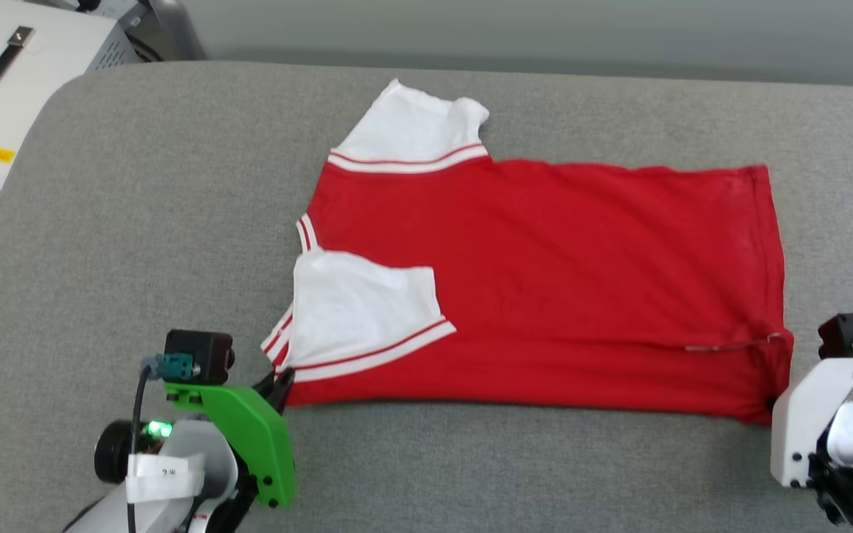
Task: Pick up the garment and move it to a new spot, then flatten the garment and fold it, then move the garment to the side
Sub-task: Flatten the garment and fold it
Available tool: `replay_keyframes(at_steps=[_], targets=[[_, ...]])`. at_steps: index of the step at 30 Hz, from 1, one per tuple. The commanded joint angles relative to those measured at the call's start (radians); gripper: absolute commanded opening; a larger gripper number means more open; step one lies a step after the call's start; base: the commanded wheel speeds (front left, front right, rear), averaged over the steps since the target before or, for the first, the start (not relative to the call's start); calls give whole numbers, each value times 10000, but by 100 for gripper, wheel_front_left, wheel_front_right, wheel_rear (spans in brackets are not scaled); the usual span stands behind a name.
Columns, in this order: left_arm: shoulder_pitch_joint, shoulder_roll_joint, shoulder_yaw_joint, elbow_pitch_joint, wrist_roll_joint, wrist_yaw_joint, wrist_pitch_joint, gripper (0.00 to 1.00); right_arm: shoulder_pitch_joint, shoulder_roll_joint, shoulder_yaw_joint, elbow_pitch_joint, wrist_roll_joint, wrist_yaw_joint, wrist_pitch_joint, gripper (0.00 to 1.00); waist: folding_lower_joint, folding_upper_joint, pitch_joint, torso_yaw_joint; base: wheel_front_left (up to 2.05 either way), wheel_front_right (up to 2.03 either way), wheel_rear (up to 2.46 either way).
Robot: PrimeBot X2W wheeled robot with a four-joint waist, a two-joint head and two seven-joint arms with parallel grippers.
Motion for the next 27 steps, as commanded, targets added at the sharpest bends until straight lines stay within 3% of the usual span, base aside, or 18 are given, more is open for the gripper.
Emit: replay_keyframes(at_steps=[1,14,20,27], targets=[[237,9,-28,135,-55,-43,33,0,339,-188,-8,-42,135,-9,143,0,0,0,-355,-85,0,0,0],[1383,202,-380,472,-516,-26,376,0,2105,-1092,-195,-2068,1333,-9,1617,0,0,0,-1066,-229,0,0,0],[1539,-29,-545,875,-662,-152,412,0,2509,-933,-356,-2408,1497,-9,1885,0,0,0,-987,-275,0,0,0],[1299,-334,-760,1627,-594,-522,339,0,2475,-634,-338,-1893,1386,-9,1667,0,0,0,-834,-229,0,0,0]])
